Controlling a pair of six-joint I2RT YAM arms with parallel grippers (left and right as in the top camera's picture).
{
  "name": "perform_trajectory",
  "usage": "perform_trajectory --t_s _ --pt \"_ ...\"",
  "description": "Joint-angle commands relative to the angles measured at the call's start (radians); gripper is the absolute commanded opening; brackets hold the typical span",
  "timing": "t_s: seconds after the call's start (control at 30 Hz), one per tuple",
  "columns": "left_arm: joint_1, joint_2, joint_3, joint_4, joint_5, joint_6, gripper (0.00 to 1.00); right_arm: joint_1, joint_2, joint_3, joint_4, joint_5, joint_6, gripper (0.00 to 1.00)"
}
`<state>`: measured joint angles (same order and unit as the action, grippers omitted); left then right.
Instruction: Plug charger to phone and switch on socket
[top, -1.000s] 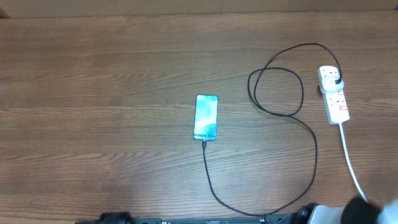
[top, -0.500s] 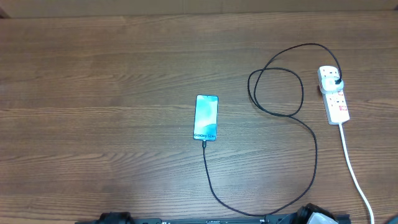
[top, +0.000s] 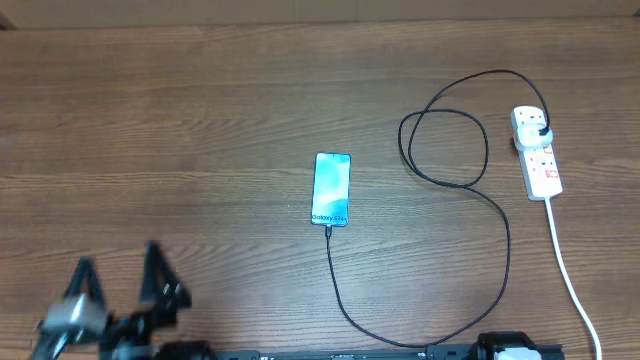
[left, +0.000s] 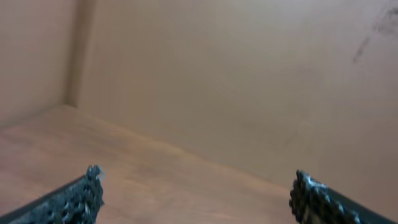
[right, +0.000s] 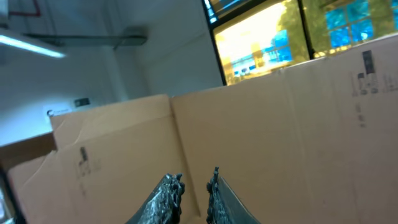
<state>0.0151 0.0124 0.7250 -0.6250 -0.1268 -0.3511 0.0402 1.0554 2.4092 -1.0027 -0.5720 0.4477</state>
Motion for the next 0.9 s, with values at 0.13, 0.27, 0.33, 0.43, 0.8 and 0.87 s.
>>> perform_trajectory --t_s 0.13,0.27,0.33,0.43,0.8,0.87 --pt "0.005 -0.008 -0.386 0.373 0.128 0.06 1.0 0.031 -0.232 -0.277 0.115 0.093 -0.064 0.18" --pt "0.005 -0.008 -0.536 0.552 0.127 0.06 1.0 0.031 -0.378 -0.488 0.251 0.092 -0.064 0.18" --pt "0.005 -0.008 -0.598 0.609 0.128 0.06 1.0 0.031 -0.447 -0.588 0.325 0.092 -0.064 0.18" --pt "0.005 -0.008 -0.659 0.655 0.128 0.06 1.0 0.031 -0.513 -0.682 0.396 0.084 -0.064 0.18" --pt "0.005 -0.008 -0.72 0.7 0.128 0.071 1.0 0.009 -0.781 -0.905 0.563 0.077 -0.064 0.2" --pt "0.005 -0.008 -0.72 0.7 0.128 0.107 1.0 -0.005 -0.814 -0.922 0.572 0.077 -0.064 0.19"
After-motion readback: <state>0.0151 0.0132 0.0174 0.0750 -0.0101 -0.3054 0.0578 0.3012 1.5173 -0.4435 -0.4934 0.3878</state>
